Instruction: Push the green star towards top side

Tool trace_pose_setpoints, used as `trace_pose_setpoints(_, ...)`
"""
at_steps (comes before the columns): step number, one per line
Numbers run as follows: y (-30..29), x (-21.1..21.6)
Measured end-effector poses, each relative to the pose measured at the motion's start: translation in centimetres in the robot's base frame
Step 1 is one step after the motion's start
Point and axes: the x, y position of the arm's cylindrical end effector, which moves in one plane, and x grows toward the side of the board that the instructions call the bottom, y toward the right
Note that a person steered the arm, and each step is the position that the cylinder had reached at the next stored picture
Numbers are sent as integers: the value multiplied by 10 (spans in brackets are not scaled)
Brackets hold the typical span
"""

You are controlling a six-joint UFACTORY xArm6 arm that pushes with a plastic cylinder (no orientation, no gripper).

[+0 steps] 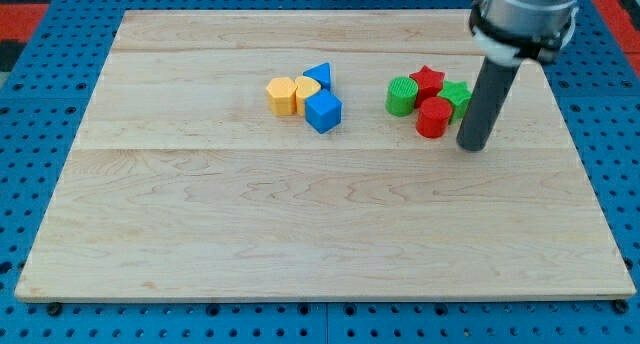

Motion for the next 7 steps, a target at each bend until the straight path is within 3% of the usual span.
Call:
trace_pose_setpoints(1,-32,-15)
trace_pose_setpoints(3,-25,-73)
trace_pose_setpoints(7,40,-73)
